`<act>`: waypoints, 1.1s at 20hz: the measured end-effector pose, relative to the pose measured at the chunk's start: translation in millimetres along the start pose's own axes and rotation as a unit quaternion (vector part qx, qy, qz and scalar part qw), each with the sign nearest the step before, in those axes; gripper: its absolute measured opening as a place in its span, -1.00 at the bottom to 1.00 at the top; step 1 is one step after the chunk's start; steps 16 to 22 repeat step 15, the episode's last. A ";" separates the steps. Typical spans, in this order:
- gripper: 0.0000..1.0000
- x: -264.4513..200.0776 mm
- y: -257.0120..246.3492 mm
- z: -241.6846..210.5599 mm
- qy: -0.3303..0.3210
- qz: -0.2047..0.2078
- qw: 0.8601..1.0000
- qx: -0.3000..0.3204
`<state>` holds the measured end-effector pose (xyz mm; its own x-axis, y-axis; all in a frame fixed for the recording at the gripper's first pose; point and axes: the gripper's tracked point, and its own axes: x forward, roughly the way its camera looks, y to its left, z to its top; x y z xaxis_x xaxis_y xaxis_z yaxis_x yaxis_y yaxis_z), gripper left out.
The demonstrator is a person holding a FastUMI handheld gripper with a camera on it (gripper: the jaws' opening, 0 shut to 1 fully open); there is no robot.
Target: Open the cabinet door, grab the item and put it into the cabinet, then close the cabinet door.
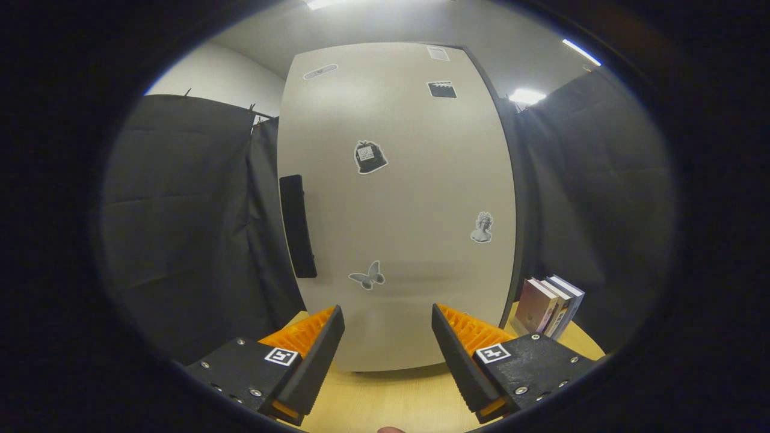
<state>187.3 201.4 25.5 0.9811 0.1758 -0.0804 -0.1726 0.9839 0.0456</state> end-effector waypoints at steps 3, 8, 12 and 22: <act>0.82 -0.7 -0.9 1.7 -0.002 -0.001 1.000 0.000; 0.83 1.5 -2.2 3.6 -0.006 0.000 1.000 -0.004; 0.83 2.1 -0.7 -0.8 0.001 0.004 1.000 0.001; 0.83 3.0 3.1 -0.7 -0.001 0.008 1.000 0.002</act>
